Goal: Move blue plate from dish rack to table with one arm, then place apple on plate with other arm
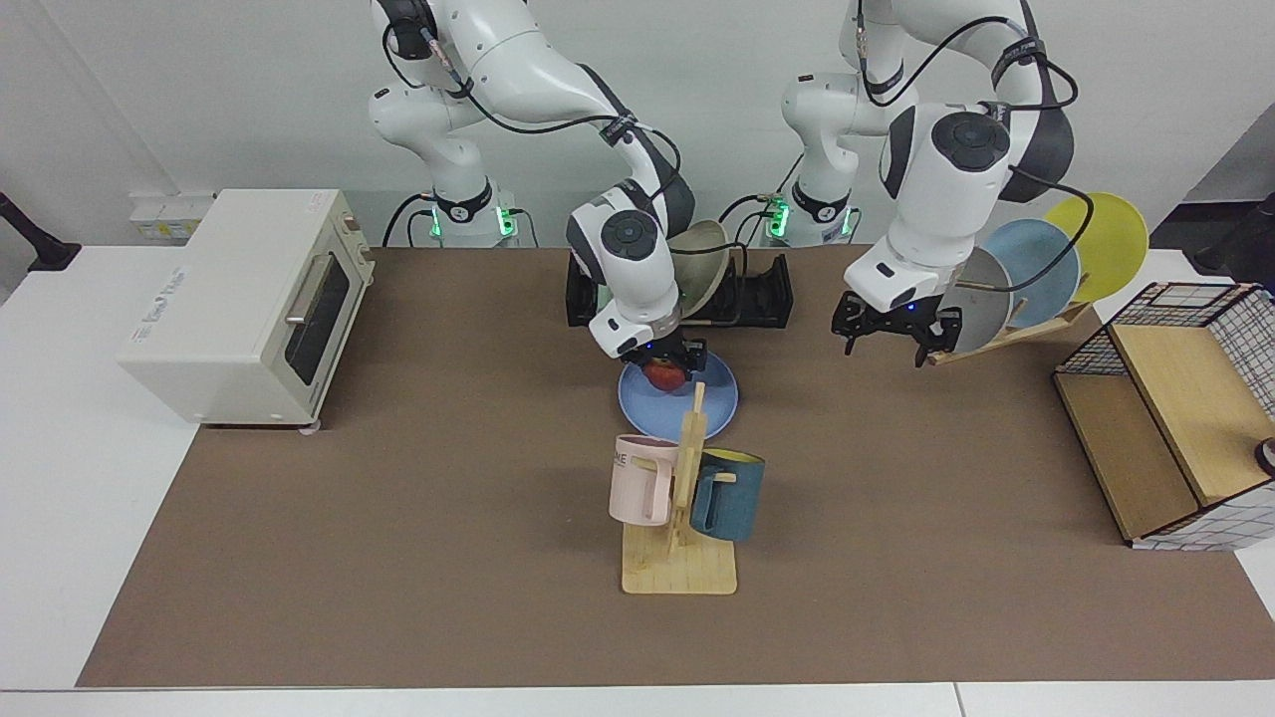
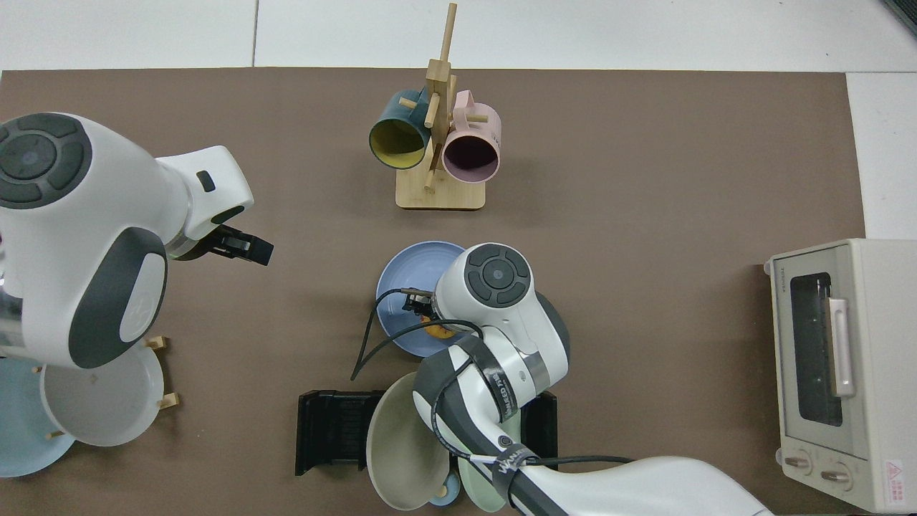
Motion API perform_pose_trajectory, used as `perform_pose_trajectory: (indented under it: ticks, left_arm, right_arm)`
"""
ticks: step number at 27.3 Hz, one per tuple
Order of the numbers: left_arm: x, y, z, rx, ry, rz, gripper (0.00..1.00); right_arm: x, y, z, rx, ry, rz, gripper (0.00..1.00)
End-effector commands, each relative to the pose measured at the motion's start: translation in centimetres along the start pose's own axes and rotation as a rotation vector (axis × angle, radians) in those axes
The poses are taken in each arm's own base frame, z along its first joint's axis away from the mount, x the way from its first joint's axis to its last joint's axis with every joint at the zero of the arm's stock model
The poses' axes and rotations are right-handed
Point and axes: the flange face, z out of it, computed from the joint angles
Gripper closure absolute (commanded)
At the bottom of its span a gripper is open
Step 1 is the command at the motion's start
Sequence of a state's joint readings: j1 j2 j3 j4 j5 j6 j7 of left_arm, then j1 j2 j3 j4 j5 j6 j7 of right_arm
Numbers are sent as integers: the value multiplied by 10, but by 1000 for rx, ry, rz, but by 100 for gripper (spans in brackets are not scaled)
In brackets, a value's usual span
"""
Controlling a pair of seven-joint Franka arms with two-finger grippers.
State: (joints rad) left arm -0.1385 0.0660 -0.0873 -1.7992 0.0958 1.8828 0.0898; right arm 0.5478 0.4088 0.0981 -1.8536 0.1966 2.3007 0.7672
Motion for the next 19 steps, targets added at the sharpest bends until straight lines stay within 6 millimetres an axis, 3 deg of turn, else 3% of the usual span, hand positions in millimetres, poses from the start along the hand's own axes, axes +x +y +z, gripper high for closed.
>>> perform_pose_trajectory:
  ticks: [1,5,10,12,16,19]
  left_arm:
    - [-1,0,-2,15,-22,11,0]
    - [-2,0,-6,17,-14,4,0]
    - [-4,1,-12,17,-7,-4,0]
    - [-4,1,-12,15,-6,-4,0]
    - [-4,-1,-13,17,-4,-10,0]
    - [-4,-1,-15,15,1,-11,0]
  right_arm:
    - [1,-3,-8,12,21,5,0]
    - [7,-4,-31,3,44,-10,0]
    - [41,18,-88,1,116,-6,0]
    - [60,39,-119,16,149,-11,0]
    - [86,87,-154,-17,139,-103,0]
    - [108,134,-184,-42,134,-163,0]
